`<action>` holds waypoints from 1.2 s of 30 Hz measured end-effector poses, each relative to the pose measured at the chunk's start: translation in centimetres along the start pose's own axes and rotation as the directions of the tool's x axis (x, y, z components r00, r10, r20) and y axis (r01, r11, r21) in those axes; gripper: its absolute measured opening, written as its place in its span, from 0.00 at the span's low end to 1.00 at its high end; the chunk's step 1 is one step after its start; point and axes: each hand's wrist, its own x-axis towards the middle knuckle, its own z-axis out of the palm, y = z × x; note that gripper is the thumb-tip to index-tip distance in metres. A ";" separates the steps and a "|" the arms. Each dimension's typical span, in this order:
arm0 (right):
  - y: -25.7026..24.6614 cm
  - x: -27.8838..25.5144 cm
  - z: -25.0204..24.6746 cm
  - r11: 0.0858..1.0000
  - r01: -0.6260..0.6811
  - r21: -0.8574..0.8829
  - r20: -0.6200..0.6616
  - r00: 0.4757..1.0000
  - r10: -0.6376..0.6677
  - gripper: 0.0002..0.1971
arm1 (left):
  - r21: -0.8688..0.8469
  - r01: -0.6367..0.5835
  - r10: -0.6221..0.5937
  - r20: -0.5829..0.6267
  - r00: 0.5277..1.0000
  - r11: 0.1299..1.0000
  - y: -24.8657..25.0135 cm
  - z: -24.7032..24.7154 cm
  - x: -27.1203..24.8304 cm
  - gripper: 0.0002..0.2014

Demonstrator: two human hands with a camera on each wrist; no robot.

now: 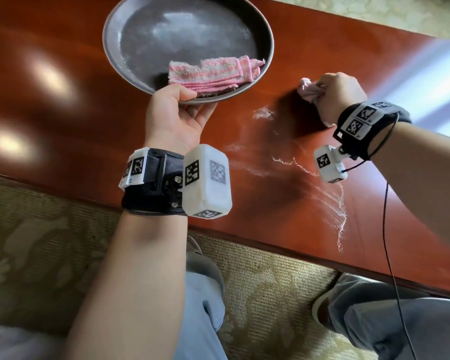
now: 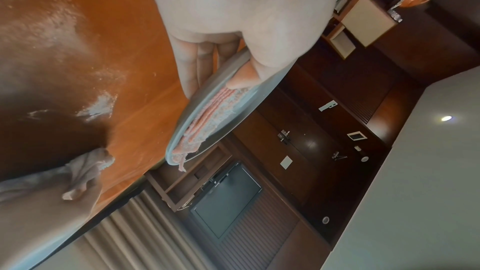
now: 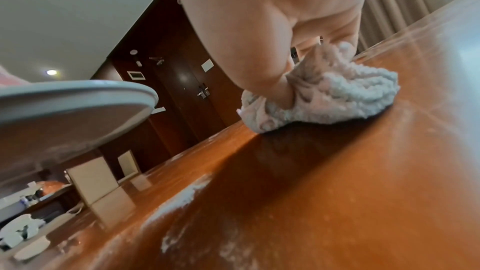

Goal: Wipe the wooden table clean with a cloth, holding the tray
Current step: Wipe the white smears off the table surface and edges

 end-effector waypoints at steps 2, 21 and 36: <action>-0.1 -0.3 0.5 1.000 0.004 -0.019 -0.012 1.000 -0.005 0.11 | 0.006 -0.005 0.005 -0.001 1.000 1.000 0.2 -0.3 0.2 0.25; -8.7 0.7 3.0 0.998 0.056 -0.033 0.230 0.972 -0.047 0.12 | -0.021 -0.013 0.013 -0.021 1.000 1.000 1.6 -1.9 0.6 0.24; -7.5 -4.6 1.6 0.917 0.391 0.084 0.287 0.871 -0.398 0.14 | -0.016 -0.022 0.023 0.010 1.000 1.000 1.7 -0.7 -1.1 0.16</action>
